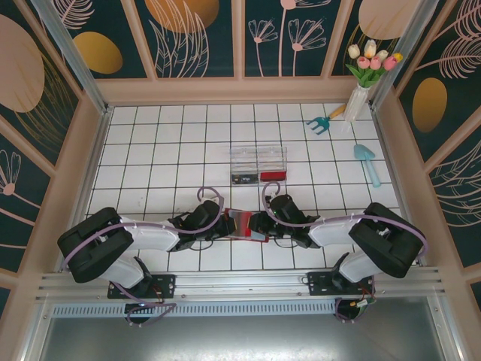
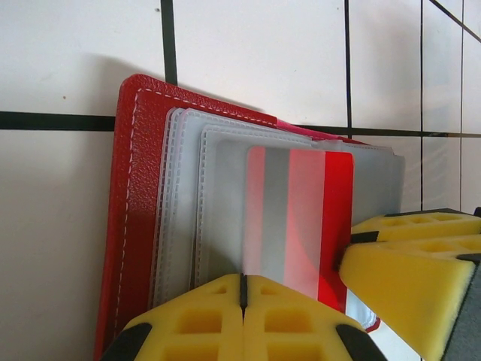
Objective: Take the credit cards out of the card holder
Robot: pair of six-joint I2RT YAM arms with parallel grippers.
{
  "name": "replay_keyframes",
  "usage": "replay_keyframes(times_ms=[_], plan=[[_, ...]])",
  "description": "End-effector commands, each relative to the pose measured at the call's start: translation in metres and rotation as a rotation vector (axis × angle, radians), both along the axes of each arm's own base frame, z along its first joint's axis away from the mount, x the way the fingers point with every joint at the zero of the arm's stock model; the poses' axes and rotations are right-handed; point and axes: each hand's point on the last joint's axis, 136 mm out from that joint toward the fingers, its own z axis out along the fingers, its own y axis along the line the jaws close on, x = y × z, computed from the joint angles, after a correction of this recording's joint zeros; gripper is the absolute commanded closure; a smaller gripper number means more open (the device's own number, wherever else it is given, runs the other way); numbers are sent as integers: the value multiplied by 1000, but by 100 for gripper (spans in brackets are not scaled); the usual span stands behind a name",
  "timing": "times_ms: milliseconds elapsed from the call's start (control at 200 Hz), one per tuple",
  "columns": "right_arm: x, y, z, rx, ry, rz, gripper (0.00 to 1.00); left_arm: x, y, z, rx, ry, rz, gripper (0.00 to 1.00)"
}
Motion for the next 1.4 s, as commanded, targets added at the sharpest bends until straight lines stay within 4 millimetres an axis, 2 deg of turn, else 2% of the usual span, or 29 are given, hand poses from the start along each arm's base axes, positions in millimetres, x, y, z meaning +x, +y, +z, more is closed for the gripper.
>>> replay_keyframes(times_ms=[0,120,295,510,586,686,826,976,1016,1126,1186,1266,1396], plan=[[1,7,4,23,-9,19,86,-15,13,-25,89,74,-8,100],[1,8,3,24,-8,21,100,-14,14,-24,88,70,-5,100],[-1,-4,9,19,-24,4,100,-12,22,-23,111,63,34,100],[-7,-40,24,-23,-79,-56,100,-9,37,-24,136,61,109,100],[-7,-55,34,-50,-116,-89,100,-8,37,-20,124,51,115,100],[-1,-72,59,-90,-207,-123,100,-4,37,-9,110,22,124,100],[12,-84,104,-159,-340,-124,100,8,37,23,87,-61,146,100],[37,-81,147,-308,-482,-71,100,23,47,71,80,-187,191,81],[45,-80,157,-355,-521,-55,100,26,53,83,81,-220,213,68],[63,-69,179,-486,-655,63,100,32,69,114,78,-304,261,18],[73,-66,187,-569,-732,121,100,34,78,127,75,-342,285,3],[81,-60,190,-674,-833,238,100,35,86,142,71,-387,300,1],[90,-55,180,-815,-948,413,100,33,95,156,74,-438,303,1]])
